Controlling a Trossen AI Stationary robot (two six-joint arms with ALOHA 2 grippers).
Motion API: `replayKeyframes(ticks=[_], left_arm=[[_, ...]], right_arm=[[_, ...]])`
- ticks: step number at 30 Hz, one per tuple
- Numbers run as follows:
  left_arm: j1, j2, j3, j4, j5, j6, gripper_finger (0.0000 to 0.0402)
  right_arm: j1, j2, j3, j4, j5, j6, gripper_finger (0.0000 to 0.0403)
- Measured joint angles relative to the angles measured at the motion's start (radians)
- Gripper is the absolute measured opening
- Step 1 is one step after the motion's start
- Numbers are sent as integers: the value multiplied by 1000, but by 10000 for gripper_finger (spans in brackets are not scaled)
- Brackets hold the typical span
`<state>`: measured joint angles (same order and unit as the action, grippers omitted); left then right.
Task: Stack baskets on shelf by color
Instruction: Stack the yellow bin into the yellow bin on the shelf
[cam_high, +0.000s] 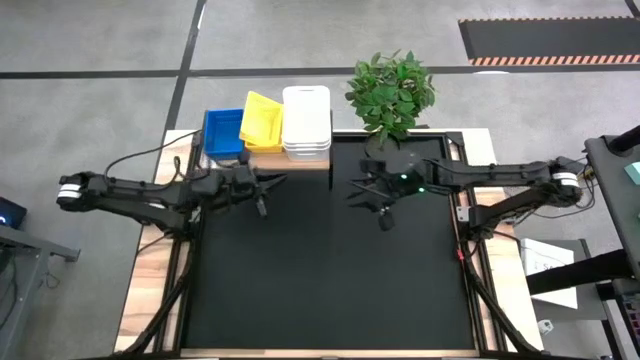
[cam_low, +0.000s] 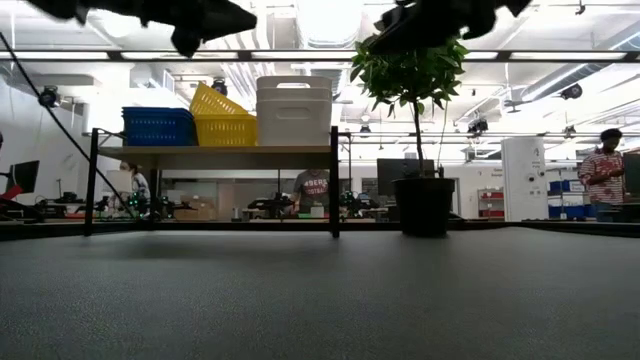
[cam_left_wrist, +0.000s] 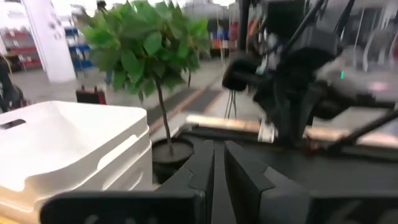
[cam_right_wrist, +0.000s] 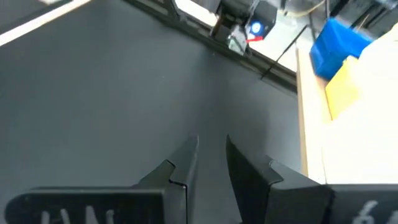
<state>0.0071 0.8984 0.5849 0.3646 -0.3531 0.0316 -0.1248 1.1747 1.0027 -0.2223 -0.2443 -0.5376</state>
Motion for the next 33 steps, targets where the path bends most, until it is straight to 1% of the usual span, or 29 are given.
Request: replayKeyframes(ticks=[4, 9, 11, 17, 19, 21, 23, 25, 28, 31, 33], left_arm=[[0, 56, 165, -250, -1, -13, 22], [2, 130, 360, -579, -2, -31, 22], [10, 160, 430, -688, -3, -49, 22], [58, 235, 595, -990, -2, -53, 25], [79, 257, 638, -1073, 4, -53, 35], [100, 278, 681, -1158, 12, -47, 53], [118, 300, 717, -1220, 13, -1, 79], [132, 321, 743, -1266, 13, 86, 104], [159, 357, 770, -1271, 4, 233, 136], [201, 395, 788, -1273, 4, 402, 151], [238, 420, 803, -1274, 3, 473, 152]], right_arm=[[1, -89, -80, 52, -1, -4, 73], [1, -184, -132, 56, -1, 18, 73], [1, -217, -149, 56, -1, 34, 73], [1, -263, -173, 55, -1, 74, 73], [1, -263, -174, 50, 0, 79, 73], [1, -262, -174, 49, 0, 85, 73], [1, -259, -174, 49, 0, 85, 73], [1, -258, -174, 48, 0, 90, 73], [1, -257, -174, 48, 0, 95, 73], [1, -257, -174, 46, 0, 95, 73], [1, -256, -174, 44, 0, 95, 73]])
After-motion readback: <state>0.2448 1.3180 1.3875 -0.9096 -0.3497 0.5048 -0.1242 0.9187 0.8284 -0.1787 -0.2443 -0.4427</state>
